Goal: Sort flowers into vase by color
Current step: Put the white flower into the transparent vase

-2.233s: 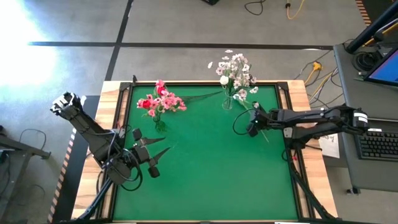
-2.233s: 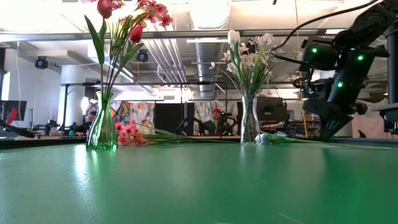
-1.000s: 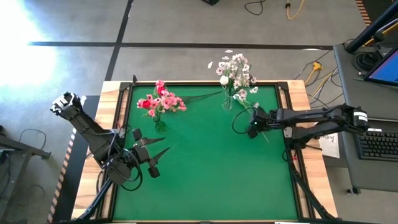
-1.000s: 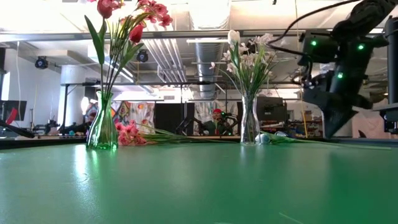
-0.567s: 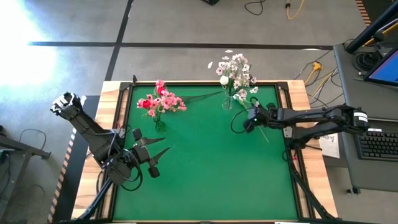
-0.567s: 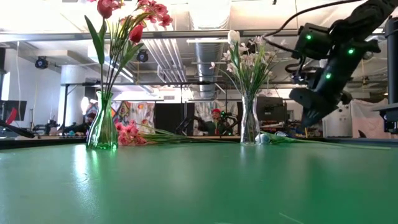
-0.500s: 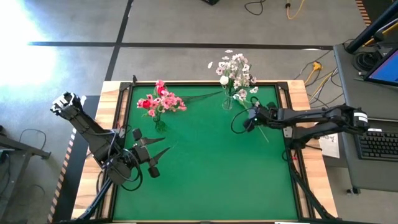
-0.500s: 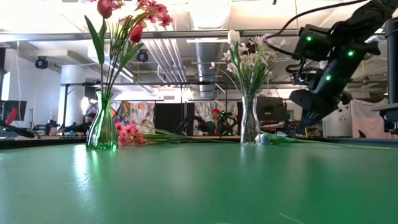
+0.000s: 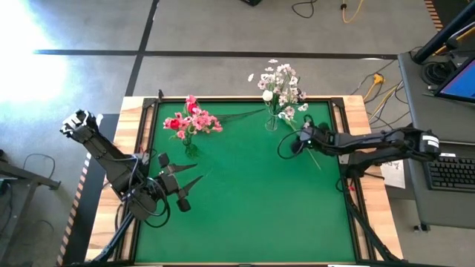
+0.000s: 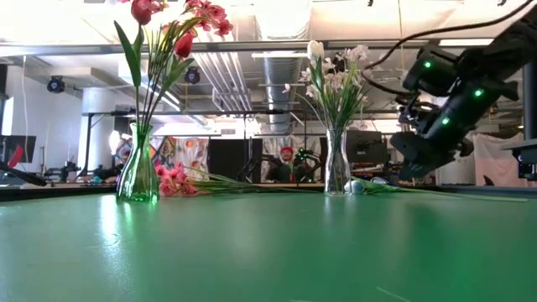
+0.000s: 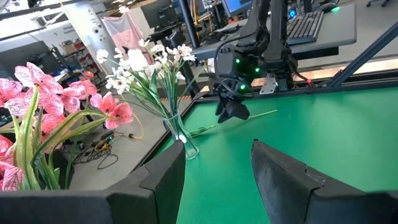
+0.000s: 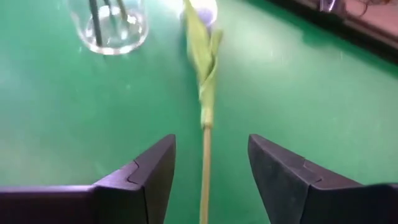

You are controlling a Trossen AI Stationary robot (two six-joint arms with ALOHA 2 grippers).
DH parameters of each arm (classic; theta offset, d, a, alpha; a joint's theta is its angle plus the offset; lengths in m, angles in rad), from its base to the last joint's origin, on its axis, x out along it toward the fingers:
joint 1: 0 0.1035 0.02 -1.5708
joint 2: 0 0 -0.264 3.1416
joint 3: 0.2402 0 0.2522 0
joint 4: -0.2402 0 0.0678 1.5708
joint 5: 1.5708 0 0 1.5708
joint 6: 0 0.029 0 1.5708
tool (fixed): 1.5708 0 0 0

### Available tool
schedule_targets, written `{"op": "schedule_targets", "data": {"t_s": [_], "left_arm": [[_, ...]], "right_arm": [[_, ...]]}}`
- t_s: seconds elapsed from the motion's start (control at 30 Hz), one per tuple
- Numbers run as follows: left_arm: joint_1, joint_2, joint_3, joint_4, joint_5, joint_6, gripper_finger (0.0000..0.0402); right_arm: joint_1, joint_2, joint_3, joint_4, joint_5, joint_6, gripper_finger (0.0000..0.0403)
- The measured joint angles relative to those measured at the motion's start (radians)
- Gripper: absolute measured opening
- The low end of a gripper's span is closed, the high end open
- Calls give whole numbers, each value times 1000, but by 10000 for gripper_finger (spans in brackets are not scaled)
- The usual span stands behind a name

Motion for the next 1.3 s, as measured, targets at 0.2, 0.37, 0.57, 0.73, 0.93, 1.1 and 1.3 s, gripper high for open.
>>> {"op": "schedule_targets", "data": {"t_s": [0.2,0.37,0.57,0.73,0.93,1.1,1.3], "left_arm": [[0,0,0,0,0,0,169],[0,0,0,-3,0,0,169],[0,0,0,-5,0,-4,169],[0,0,0,-5,0,-5,169],[0,0,0,-6,0,-6,169],[0,0,0,-6,0,-8,169],[0,0,0,-6,0,-8,169]], "right_arm": [[-67,0,-56,112,-3,-52,178],[-111,0,-115,253,-134,-106,174],[-148,0,-130,291,-149,-121,183],[-160,0,-131,299,-184,-142,187],[-160,0,-143,313,-200,-147,187],[-160,0,-161,313,-200,-150,187],[-160,0,-177,313,-222,-143,187]]}}
